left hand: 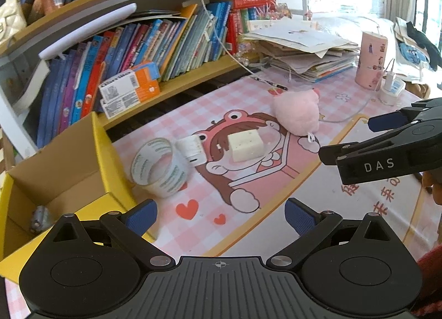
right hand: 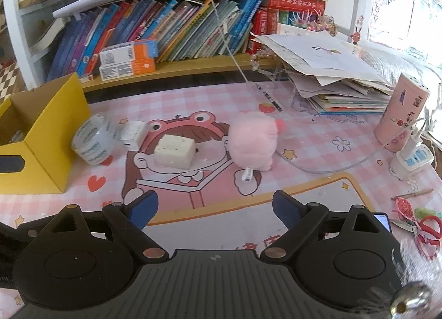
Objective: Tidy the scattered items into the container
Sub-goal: 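Move the right tool to the pink plush pig while the left tool approaches the white block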
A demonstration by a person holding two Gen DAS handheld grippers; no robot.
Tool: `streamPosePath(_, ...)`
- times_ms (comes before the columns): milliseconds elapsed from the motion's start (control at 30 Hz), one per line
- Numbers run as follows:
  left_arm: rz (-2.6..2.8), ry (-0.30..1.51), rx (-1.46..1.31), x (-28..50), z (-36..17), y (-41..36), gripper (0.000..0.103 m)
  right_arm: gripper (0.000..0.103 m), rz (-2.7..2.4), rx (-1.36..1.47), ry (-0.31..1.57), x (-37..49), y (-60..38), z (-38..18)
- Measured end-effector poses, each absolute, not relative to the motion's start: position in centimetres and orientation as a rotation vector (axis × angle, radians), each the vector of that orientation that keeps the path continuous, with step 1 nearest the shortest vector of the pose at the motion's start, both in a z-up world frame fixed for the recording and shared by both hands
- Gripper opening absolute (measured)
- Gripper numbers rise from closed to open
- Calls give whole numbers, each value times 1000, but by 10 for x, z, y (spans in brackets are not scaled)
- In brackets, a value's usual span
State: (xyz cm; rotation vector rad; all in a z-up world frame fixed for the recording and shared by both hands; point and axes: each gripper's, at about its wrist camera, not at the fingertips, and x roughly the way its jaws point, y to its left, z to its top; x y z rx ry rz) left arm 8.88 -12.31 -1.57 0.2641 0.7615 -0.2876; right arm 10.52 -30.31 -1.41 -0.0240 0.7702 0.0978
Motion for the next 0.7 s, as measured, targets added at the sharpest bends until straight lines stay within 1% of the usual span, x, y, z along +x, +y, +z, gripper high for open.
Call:
streamPosePath(300, -301, 757, 255, 110, -21, -135, 100, 87, 81, -25, 770, 120, -315, -18)
streamPosePath(433, -314, 754, 264, 117, -24, -141, 100, 84, 86, -28, 779, 127, -317, -21)
streamPosePath(700, -331, 755, 281, 132, -30, -150, 100, 83, 97, -35, 799, 140, -318, -28)
